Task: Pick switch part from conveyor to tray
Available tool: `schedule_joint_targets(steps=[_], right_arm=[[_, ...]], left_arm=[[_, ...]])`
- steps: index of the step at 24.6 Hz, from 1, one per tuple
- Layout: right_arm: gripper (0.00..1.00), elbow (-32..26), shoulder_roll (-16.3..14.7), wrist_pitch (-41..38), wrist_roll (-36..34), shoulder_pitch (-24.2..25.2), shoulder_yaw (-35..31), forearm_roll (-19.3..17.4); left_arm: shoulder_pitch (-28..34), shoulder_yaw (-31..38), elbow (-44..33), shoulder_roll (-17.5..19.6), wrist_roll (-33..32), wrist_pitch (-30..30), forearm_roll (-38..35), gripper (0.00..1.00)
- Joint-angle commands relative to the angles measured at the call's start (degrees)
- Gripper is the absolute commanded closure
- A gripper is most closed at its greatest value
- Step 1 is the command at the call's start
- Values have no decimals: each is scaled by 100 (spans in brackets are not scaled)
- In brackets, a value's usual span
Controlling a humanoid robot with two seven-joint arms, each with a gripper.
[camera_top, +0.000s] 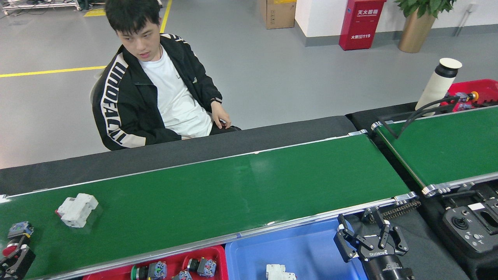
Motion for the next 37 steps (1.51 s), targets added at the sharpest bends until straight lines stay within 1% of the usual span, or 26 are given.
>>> schedule_joint_targets(steps=[1,3,4,6,7,8,9,10,11,13,15,17,19,21,24,26,28,31,34,35,37], right_arm=[[1,7,-31,-28,-37,-81,-32,-13],[1,34,-31,-37,-45,-72,-32,-13],[1,42,-40,-37,-37,-72,-32,-31],[1,42,-49,-37,-37,-72,-23,-110],[1,42,-49,-37,-37,-72,-23,-127],[1,42,-40,-37,-37,-81,-23,-127],[1,42,-40,-37,-37,-90,-23,-127],[1,42,-40,-37,-37,-90,-23,-127],[1,42,-40,-37,-37,-98,-23,-127],[1,42,-40,-37,-37,-98,-23,-127],[1,42,-40,-37,-37,-98,-23,-119],[1,42,-40,-37,-37,-98,-23,-127],[1,42,-40,-37,-37,-90,-23,-127],[1,42,-40,-37,-45,-55,-23,-127],[1,42,-31,-28,-45,-28,-23,-127],[1,42,-31,-20,-45,-11,-41,-127],[1,42,-31,-11,-45,7,-155,-127],[1,51,-40,-28,-45,165,-348,-127],[1,42,-49,-28,-45,288,-594,-127],[1,42,-40,-28,-45,315,-708,-127],[1,51,-40,-28,-45,315,-841,-136]], left_arm=[[-129,19,201,232,216,120,-19,0],[-243,-25,667,443,322,401,-28,1],[-331,-113,878,558,331,472,-28,3],[-551,-324,1423,874,357,551,-10,11],[-630,-386,1713,1041,471,542,-1,18],[-700,-456,1976,1225,620,525,-10,31],[-744,-535,2161,1366,726,490,-10,40],[-770,-711,2390,1542,823,472,16,57],[-814,-922,2601,1683,893,481,34,83],[-937,-1124,2803,1753,1007,490,95,92],[-955,-1177,2820,1753,1148,481,104,95],[-955,-1168,2794,1718,1157,454,139,96],[-928,-1168,2759,1709,1157,410,333,96],[-814,-1150,2662,1744,1122,208,763,96],[-419,-1062,2355,1797,1104,85,1159,96],[-14,-992,2012,1779,1113,-55,1405,96],[548,-834,1432,1709,1104,-231,1677,96],[1523,-518,290,1410,1104,-424,2046,95],[2297,-280,-950,971,1113,-1093,2161,95],[2472,-245,-1371,796,1113,-1390,2152,95],[2666,-289,-2049,531,1086,-1778,2082,95]])
